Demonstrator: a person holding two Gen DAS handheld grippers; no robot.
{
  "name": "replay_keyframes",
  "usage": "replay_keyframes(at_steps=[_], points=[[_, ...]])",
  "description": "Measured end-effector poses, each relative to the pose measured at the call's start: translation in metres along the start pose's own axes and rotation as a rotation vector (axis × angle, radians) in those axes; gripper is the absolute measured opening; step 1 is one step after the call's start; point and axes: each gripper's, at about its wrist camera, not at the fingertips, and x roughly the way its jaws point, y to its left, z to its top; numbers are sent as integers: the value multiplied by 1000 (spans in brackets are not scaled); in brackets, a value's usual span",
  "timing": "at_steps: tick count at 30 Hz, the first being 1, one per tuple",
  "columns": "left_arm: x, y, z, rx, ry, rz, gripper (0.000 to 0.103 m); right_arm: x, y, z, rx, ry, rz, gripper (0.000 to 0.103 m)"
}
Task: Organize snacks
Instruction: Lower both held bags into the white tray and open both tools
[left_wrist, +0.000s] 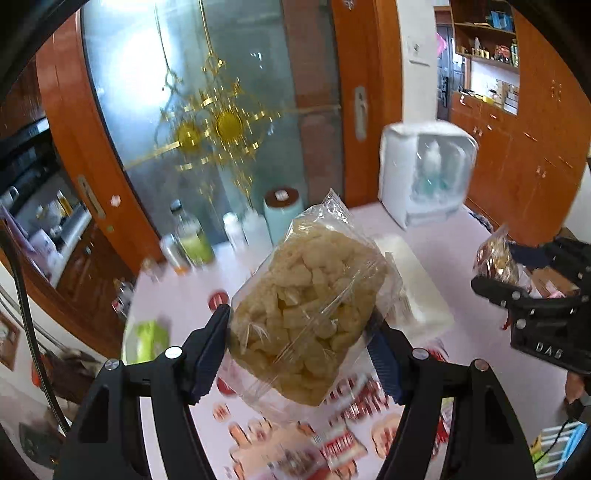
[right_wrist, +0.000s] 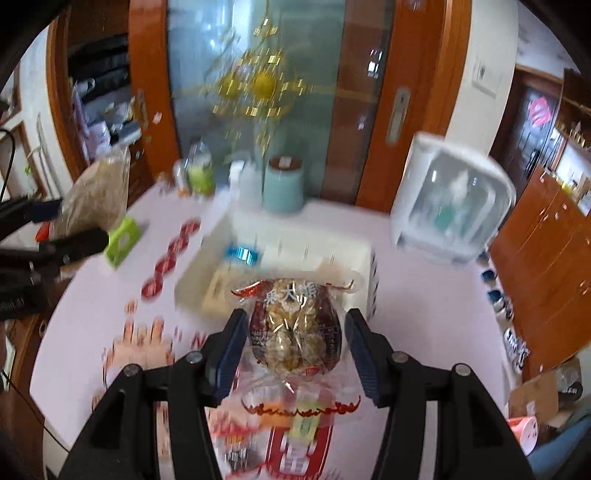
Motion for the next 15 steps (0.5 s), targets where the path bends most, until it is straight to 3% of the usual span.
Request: replay_keyframes(at_steps=[6, 15], points=[[46, 10, 45, -56, 18, -36, 69, 36, -16, 69, 78, 2, -12, 55], [137, 10, 51, -110, 107, -50, 69, 110, -31, 99, 146, 90, -43, 56]])
